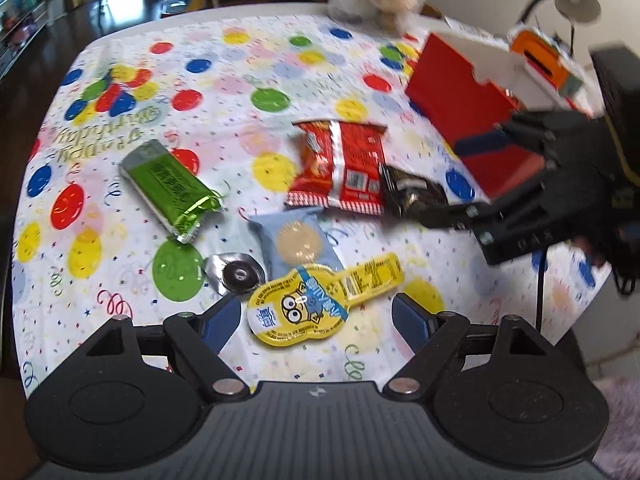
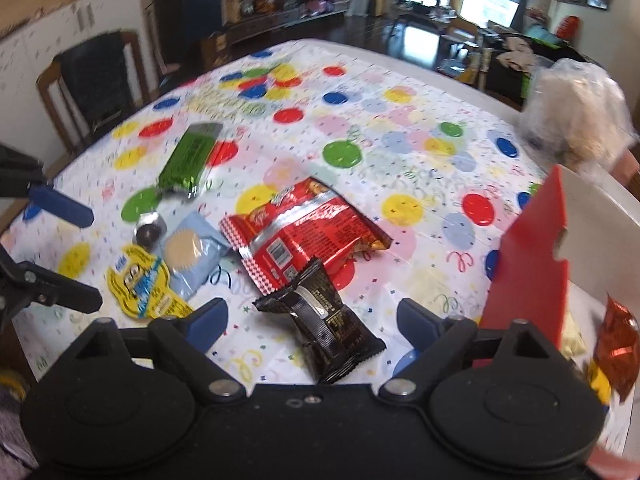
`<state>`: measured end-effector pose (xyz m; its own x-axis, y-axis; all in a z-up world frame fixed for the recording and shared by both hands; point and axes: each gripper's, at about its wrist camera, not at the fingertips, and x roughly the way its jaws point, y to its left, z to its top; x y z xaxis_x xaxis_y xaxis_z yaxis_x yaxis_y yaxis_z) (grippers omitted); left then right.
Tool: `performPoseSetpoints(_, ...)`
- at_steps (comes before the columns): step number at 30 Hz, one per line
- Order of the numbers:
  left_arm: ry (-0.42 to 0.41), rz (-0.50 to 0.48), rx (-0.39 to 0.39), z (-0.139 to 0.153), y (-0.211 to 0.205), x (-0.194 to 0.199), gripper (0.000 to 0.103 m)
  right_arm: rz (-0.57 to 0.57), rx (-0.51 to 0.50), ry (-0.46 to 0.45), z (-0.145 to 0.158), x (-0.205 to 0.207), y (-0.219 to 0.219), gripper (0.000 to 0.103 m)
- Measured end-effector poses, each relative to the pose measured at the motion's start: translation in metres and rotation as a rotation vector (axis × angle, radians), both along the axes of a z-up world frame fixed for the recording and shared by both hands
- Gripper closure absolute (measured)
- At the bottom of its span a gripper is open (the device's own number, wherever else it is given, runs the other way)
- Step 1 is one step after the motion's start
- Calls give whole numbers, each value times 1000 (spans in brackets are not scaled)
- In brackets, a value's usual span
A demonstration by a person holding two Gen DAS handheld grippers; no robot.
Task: Organize snacks
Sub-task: 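Grasp the yellow Minion jelly with the left tool while the right tool grasps the dark chocolate bar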
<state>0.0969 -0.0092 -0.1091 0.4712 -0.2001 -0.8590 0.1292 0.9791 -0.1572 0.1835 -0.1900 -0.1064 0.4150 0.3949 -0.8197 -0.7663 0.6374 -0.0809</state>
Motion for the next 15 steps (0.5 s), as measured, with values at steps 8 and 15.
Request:
performPoseSetpoints(8,61,-23,51,-24,-5,14,20,61,-42,14,-12,12,8,26)
performPoseSetpoints(15,90,20,52,-36,-3,22,20,87,-59,25,-20,20,10,31)
